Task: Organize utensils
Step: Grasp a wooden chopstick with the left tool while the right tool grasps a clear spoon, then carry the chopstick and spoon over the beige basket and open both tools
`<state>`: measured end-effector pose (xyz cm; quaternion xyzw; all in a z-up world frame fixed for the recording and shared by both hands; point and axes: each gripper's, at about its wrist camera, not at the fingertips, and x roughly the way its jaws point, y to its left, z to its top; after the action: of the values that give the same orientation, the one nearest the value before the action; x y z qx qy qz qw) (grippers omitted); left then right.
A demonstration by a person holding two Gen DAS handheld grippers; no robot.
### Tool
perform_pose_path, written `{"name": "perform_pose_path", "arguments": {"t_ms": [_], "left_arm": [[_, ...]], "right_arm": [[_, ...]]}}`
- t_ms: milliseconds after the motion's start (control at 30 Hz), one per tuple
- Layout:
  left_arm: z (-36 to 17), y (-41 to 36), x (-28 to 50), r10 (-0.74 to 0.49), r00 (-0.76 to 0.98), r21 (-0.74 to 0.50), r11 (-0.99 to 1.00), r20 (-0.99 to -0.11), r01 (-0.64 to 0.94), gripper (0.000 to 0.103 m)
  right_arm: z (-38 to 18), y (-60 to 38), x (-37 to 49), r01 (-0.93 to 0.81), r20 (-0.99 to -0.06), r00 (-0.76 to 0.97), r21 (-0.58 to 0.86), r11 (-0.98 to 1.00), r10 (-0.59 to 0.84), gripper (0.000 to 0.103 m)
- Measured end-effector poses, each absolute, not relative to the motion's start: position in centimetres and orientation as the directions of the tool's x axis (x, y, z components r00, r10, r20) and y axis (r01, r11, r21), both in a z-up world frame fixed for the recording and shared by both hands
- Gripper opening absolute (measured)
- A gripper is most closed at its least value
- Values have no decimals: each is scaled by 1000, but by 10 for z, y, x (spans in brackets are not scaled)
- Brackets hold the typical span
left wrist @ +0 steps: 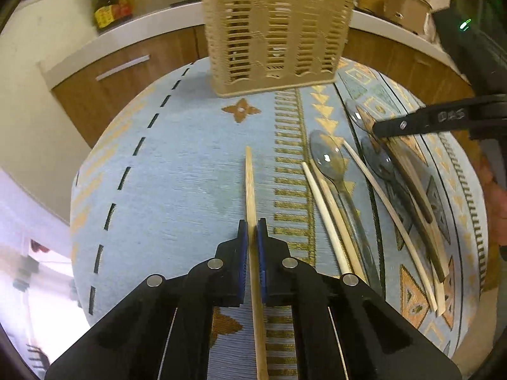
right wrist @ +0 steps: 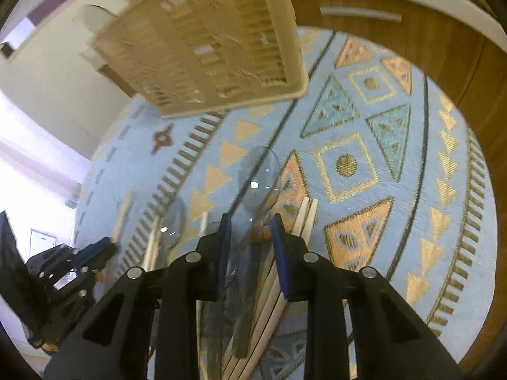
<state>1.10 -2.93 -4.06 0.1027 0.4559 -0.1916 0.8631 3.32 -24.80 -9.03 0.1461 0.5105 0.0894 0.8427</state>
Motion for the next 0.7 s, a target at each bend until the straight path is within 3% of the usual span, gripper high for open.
{"name": "perform_pose_path", "arguments": {"t_ms": [267, 333, 500, 567, 633, 700], "left_arm": [[-46, -20, 23, -241, 493, -27, 915, -836, 402, 5], [-46, -25, 21, -214, 501, 23, 905, -839, 425, 8], [-46, -38, 15, -116, 500, 153, 873, -858, 464, 15], [-45, -39, 17, -105, 490, 159, 870, -866, 466, 14], [-45, -41, 17, -122, 476, 141, 866, -871, 479, 4], [-45, -44, 16, -114, 490, 157, 865, -864, 477, 4]], "right_arm": [[-91, -220, 37, -36, -892, 409, 194, 980, 191, 23], [-90, -216, 40, -30, -901, 402, 167, 986, 165, 11], [-92, -221, 41, -32, -889, 411, 207, 978, 201, 9], [-89, -224, 36, -38, -877, 433, 214, 976, 209, 9], [-83, -227, 30, -60, -856, 461, 233, 971, 234, 9], [-72, -231, 18, -90, -823, 507, 244, 966, 255, 9]]}}
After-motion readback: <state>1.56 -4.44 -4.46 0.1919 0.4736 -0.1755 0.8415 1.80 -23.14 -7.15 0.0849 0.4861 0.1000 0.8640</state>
